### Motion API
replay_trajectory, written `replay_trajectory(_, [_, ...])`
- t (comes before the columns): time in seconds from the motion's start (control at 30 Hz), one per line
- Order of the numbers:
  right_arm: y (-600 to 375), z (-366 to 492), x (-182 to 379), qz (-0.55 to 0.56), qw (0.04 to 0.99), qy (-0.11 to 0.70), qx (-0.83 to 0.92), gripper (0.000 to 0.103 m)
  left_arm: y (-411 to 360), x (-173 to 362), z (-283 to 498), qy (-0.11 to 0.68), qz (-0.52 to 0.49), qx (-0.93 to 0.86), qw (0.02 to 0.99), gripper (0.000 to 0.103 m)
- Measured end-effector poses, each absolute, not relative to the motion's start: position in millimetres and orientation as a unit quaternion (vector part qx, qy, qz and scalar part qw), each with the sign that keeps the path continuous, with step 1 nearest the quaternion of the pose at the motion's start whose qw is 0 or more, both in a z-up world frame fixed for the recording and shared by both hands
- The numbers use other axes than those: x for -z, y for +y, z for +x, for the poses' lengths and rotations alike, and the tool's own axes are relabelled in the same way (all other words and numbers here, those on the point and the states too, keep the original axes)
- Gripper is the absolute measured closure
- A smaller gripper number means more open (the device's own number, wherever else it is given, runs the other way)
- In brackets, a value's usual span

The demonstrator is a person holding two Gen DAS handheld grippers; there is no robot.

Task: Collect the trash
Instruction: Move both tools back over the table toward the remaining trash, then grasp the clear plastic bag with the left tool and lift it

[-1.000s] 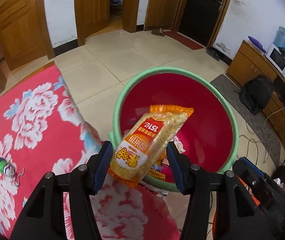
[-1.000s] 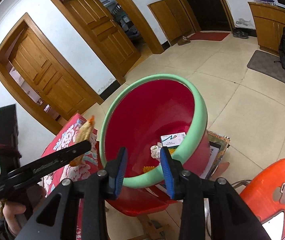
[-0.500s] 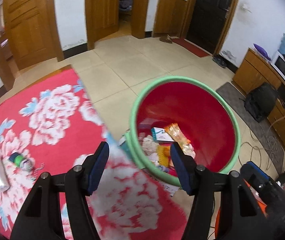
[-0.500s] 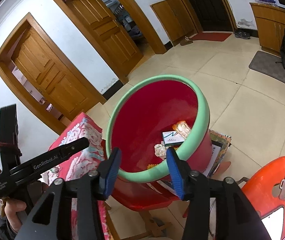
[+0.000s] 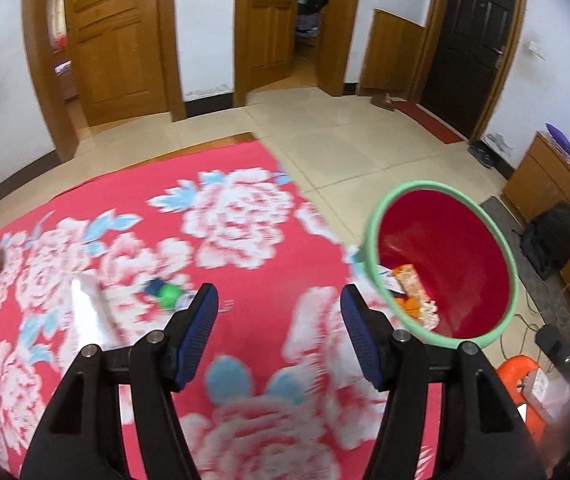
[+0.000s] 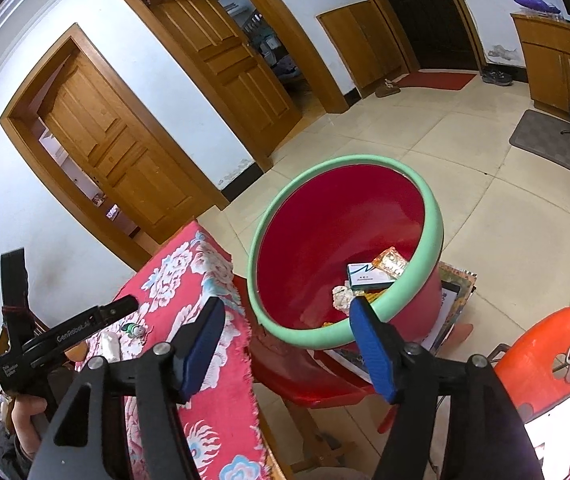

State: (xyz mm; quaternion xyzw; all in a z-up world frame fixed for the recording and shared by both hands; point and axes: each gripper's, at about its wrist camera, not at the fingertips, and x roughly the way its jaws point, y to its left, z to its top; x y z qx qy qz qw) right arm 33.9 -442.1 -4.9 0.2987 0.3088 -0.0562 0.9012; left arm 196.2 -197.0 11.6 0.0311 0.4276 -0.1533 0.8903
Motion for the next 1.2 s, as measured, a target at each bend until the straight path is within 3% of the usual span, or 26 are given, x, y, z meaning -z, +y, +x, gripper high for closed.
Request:
replay_trajectory(0.77, [-408.2, 41.4, 1.2, 0.287, 0.900, 0.324, 0.045, 0.034, -68.1, 29.0, 227.8, 0.474, -0.014, 0.009, 0.880, 0.040])
replay_trajectory(0.9, [-401.2, 43.5, 1.6, 0.287, 0.898, 0.331, 0.039, 0.034, -65.2, 38.4, 232.9, 0.483, -0.030, 0.019, 0.875, 0.051])
replay_trajectory(1.0, [-395.6, 44.8, -0.8, 0.282, 0.898, 0.336, 0.034, 0.034, -64.2, 44.2, 234.8, 0.489, -0.042, 0.031, 0.871, 0.071])
replay_trajectory(1.2, [-380.0, 44.4, -15.5, 0.265, 0.904, 0.334, 0.025, 0.034, -57.3, 41.0, 227.8, 0.482, -0.053, 0.047, 0.873, 0.073])
